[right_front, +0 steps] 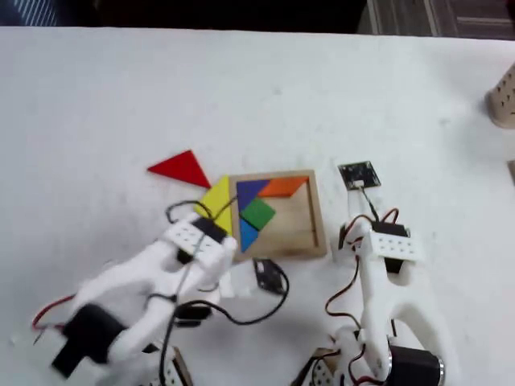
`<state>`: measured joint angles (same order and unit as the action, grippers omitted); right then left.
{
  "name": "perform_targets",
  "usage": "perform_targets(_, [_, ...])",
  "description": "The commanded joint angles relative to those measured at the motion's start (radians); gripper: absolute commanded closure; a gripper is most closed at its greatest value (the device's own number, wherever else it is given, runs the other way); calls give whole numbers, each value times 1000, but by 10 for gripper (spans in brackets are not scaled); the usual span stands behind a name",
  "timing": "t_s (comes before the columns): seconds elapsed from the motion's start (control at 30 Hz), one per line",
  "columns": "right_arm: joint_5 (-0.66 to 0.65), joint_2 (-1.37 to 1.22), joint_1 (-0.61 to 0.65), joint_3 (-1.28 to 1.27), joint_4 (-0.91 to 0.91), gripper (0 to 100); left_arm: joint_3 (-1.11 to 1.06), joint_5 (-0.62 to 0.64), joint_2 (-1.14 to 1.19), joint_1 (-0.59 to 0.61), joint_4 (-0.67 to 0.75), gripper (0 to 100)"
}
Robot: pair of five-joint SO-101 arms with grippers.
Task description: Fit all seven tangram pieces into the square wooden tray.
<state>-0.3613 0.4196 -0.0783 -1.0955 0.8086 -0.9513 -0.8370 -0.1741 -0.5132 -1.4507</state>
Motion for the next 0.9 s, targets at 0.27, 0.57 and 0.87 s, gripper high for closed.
perform_targets(0.27, [-9,38,8,5,-15,981,110,133,180,31,110,980])
perform_targets(0.57, [-12,38,8,5,-15,981,189,476,179,180,261,980])
perform_targets(0.87, [-12,38,8,-2,-13,981,256,672,183,404,400,979])
